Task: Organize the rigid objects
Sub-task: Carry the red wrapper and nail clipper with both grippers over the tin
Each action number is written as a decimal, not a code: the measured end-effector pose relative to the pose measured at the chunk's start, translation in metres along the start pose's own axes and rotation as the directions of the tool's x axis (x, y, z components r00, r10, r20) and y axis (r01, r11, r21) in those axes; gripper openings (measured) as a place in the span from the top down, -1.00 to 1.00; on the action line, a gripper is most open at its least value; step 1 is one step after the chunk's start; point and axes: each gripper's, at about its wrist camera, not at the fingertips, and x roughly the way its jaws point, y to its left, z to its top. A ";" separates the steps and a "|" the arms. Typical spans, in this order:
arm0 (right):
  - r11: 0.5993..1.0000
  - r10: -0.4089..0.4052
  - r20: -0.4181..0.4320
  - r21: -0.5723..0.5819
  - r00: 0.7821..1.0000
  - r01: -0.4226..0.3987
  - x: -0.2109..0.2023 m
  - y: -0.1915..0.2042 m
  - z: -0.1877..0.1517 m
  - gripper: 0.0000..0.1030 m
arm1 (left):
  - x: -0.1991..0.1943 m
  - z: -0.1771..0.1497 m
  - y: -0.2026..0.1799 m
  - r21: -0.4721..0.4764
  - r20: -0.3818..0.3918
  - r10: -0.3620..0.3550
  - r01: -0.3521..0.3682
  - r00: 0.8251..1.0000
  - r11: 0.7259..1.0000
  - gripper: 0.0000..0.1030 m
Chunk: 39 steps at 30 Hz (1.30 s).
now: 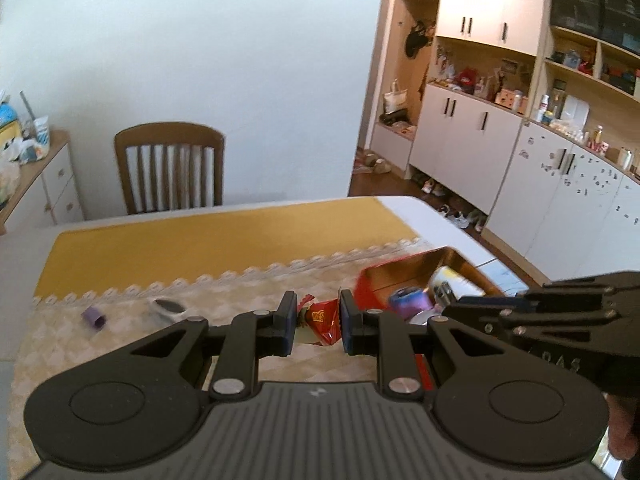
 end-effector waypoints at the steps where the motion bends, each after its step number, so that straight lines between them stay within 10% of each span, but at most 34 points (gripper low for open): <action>1: 1.000 -0.004 0.001 0.005 1.000 0.004 -0.003 -0.007 -0.001 0.80 | 0.002 0.003 -0.007 0.003 0.001 -0.004 0.004 1.000 1.000 0.59; 21: 0.998 -0.041 -0.051 0.047 0.998 0.044 -0.008 -0.130 -0.027 0.80 | 0.112 0.028 -0.120 0.026 -0.144 -0.064 0.068 0.987 0.997 0.59; 39: 1.000 -0.024 -0.131 0.013 0.991 0.026 0.037 -0.168 -0.031 0.80 | 0.210 0.033 -0.156 0.097 -0.275 0.023 0.004 0.961 0.995 0.59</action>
